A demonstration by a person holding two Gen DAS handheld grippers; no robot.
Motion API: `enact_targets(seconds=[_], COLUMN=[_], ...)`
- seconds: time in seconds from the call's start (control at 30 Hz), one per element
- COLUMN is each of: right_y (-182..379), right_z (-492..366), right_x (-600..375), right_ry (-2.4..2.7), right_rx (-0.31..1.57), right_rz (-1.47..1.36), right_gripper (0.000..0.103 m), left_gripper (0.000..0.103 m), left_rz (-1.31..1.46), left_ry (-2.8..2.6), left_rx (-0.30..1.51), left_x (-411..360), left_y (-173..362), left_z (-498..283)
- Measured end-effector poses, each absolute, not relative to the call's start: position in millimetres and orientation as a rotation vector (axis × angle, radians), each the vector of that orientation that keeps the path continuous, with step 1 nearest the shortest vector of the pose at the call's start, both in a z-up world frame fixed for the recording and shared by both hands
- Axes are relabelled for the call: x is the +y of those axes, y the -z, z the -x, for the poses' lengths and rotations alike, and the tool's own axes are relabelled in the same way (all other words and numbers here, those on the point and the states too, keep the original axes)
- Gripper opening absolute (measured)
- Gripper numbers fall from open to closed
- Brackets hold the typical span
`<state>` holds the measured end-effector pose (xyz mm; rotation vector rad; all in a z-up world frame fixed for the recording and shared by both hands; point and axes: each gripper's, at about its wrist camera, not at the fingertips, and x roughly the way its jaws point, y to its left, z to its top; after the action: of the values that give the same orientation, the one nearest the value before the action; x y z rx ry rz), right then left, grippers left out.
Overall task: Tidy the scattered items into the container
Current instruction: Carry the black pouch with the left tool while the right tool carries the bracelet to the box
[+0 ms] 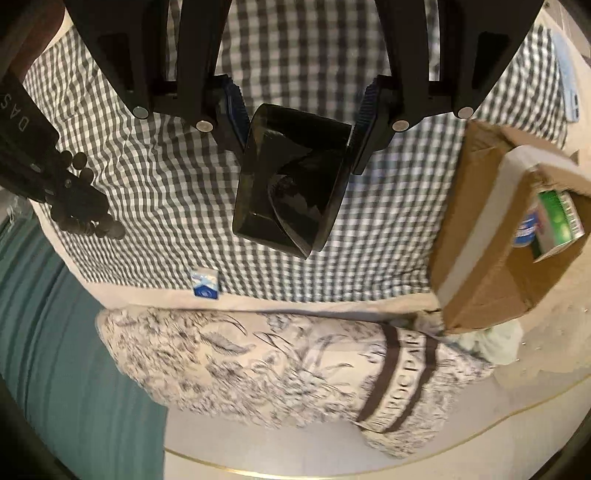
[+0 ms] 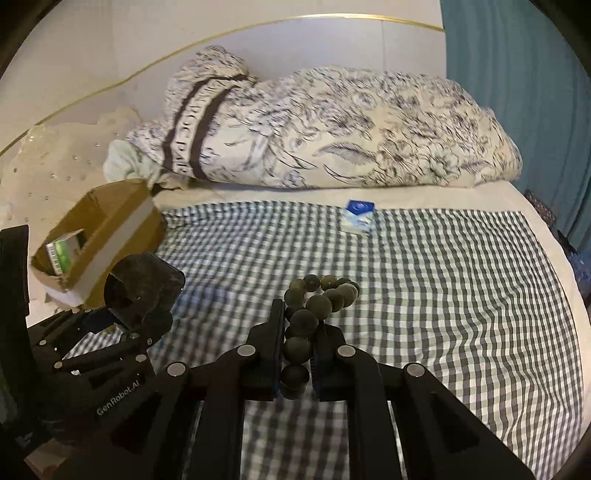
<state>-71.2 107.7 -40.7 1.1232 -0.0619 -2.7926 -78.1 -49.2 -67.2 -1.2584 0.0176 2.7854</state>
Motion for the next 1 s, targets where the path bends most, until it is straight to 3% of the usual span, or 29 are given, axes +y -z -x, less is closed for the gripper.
enact_targets(seconds=[0.4,1.0], right_y=[8.0,-64.7], right_z=[54.0,112.2], right_x=[42.5,-106.9], right_ry=[2.739,2.547], right_rx=[-0.006,0.044], right_rz=[-1.034,-0.800], right_gripper=[0.011,0.011], left_gripper=[0.052,0.052], left_rz=[1.225,1.192], left_ry=[-2.910,-3.107], left_rx=[-0.037,-0.092], left_x=[-127.9,-256.9], left_y=[20.4,-28.4], left_z=[47.5,75.3])
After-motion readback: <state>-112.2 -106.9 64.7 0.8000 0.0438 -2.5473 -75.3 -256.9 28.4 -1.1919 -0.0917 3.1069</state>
